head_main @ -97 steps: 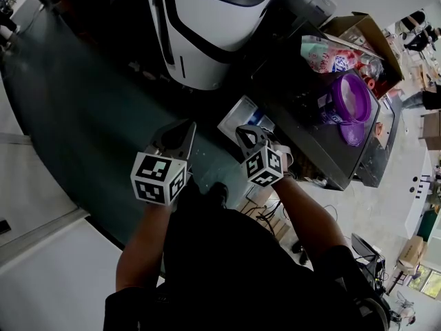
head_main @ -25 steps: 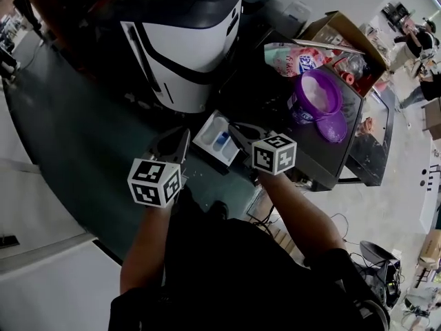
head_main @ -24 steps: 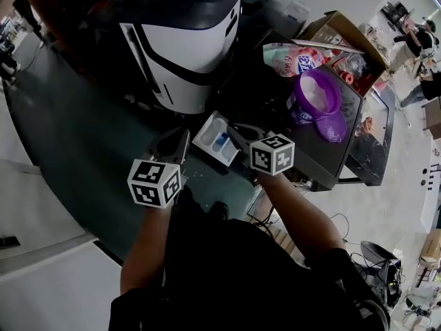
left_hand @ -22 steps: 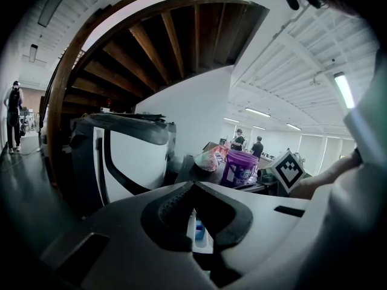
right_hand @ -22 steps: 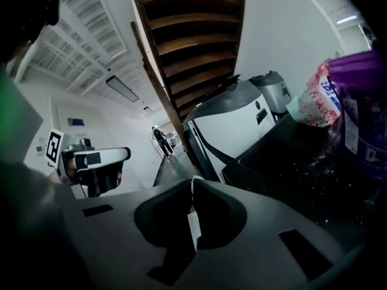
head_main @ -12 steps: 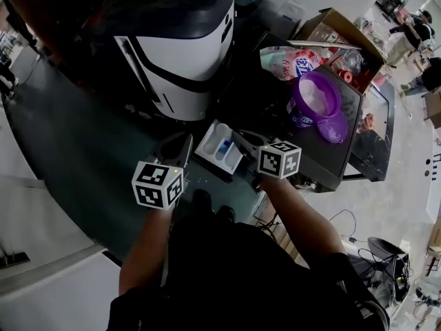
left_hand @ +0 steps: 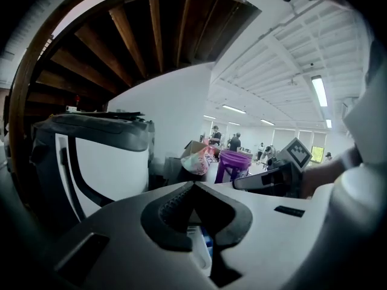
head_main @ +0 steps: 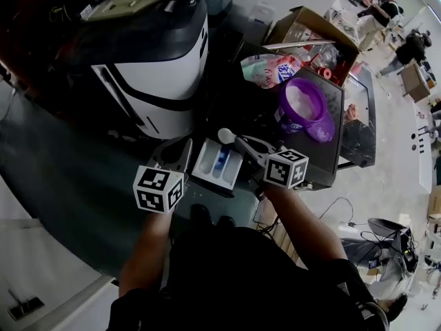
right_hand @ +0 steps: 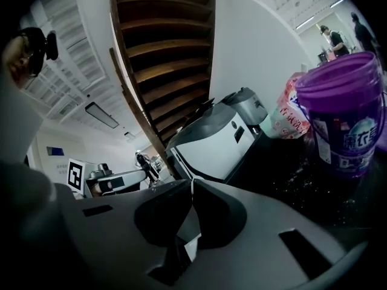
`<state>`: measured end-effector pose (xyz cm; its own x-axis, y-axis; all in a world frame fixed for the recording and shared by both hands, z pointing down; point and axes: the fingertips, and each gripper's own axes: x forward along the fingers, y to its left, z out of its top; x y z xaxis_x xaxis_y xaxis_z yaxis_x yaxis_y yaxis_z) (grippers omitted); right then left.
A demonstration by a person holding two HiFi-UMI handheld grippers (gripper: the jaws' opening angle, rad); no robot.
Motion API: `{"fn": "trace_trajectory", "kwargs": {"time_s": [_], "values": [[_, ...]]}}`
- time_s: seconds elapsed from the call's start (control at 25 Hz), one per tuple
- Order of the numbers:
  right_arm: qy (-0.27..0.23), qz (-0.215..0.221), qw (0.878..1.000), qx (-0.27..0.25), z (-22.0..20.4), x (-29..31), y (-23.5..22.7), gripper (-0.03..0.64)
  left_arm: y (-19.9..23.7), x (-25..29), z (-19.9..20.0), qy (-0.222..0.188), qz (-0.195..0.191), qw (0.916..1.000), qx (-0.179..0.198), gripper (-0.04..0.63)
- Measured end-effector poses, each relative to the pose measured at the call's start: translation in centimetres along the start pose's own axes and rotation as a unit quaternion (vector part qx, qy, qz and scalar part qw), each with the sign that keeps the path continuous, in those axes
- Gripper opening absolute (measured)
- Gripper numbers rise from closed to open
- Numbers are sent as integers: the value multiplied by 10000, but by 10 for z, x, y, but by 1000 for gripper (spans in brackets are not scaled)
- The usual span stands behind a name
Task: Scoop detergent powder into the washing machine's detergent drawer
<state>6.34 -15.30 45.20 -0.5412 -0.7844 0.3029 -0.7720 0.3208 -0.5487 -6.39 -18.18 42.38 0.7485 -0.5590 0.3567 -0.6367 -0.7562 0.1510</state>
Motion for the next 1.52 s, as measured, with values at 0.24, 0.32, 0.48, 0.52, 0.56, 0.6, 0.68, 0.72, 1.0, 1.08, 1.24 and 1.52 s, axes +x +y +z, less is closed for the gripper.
{"fn": "trace_trajectory", "kwargs": {"time_s": [0.24,0.32,0.48,0.52,0.56,0.6,0.68,0.72,1.0,1.08,1.24,1.52], "values": [[-362,-346,9987,-13,21,-17,-1,21,8,15,11,-103,-379,9992,59,8],[-487,-411,9979,-59,28,-23,1,21,11,20,13,-99,-459,9989,88,8],[-758,-397,9963,40,40,-38,4,21,9,31,15,-70,-565,9983,91,8],[-820,-388,9958,85,43,-42,3,21,7,33,17,-70,-587,9982,101,8],[-877,-386,9953,116,46,-47,1,21,5,36,19,-75,-605,9981,124,8],[-930,-391,9948,140,49,-52,-1,21,2,38,22,-85,-616,9979,153,8],[-1041,-393,9935,222,54,-64,-8,21,-2,42,28,-103,-595,9979,221,8],[-1101,-378,9928,292,57,-70,-12,21,-4,43,32,-107,-556,9981,260,8],[-1406,-303,9885,460,81,-122,-45,21,-24,56,52,-163,-282,9989,332,8],[-1516,-276,9871,425,91,-137,-52,21,-34,60,57,-164,-284,9989,341,8],[-1714,-239,9843,339,108,-165,-63,21,-55,65,70,-202,-213,9986,447,8],[-2075,-169,9777,269,130,-202,-72,21,-83,71,101,-513,-102,9972,528,8]]}}
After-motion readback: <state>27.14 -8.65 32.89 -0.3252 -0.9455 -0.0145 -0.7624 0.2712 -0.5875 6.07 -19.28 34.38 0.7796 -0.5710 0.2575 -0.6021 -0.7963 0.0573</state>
